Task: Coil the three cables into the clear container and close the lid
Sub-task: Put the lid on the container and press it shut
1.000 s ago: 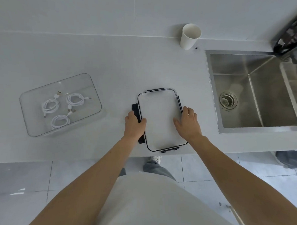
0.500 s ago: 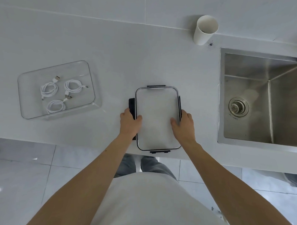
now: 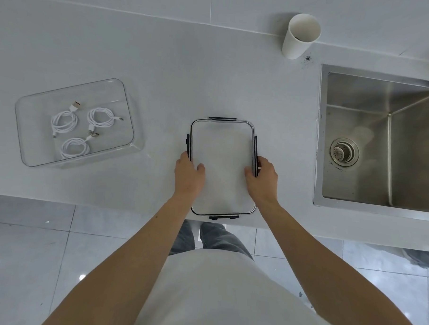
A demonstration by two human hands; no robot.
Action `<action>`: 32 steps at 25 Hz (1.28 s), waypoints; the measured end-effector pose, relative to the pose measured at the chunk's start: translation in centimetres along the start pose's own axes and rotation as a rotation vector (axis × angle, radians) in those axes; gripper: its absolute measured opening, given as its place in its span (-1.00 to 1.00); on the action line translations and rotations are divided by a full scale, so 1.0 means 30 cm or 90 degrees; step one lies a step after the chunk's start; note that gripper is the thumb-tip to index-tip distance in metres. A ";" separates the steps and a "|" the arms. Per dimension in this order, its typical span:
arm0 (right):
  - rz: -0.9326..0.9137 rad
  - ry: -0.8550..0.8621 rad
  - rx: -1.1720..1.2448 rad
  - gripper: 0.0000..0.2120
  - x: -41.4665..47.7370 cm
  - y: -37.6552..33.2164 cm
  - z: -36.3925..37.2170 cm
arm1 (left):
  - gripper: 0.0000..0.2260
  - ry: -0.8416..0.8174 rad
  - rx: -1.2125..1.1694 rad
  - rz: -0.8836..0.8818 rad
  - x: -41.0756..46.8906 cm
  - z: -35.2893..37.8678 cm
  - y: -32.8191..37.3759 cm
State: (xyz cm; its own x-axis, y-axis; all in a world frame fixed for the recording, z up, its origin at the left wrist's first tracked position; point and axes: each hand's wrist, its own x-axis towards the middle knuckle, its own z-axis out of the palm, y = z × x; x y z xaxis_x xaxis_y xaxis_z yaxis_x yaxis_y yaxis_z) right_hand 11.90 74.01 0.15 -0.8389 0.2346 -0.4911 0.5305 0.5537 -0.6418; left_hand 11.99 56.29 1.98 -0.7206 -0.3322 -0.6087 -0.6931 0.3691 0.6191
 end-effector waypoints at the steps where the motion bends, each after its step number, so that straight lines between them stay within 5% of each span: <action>1: 0.003 0.000 0.003 -0.66 -0.003 -0.003 -0.002 | -0.69 0.003 -0.009 0.000 0.000 -0.002 -0.003; 13: -0.084 0.069 0.126 -0.77 -0.070 -0.099 -0.042 | -0.72 0.055 -0.103 0.032 -0.054 -0.080 0.075; 19: -0.166 0.115 0.229 -0.62 -0.098 -0.232 -0.075 | -0.55 0.046 -0.264 0.001 -0.097 -0.185 0.193; 25: -0.281 0.133 0.310 -0.63 -0.148 -0.361 -0.060 | 0.04 -0.030 -0.458 -0.020 -0.170 -0.354 0.249; 30: -0.406 0.144 0.339 -0.66 -0.245 -0.468 0.006 | -0.55 -0.061 -0.645 0.025 -0.213 -0.508 0.231; 32: -0.425 0.158 0.360 -0.67 -0.293 -0.513 0.049 | -0.45 -0.085 -0.691 0.030 -0.222 -0.584 0.213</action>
State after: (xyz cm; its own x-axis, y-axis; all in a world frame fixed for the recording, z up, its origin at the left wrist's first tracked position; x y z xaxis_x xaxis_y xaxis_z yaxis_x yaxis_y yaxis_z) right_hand 11.29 62.27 13.48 -0.9606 0.2072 0.1852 -0.1496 0.1762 -0.9729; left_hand 12.03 45.65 18.70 -0.7844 -0.2166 -0.5812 -0.3598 -0.6044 0.7108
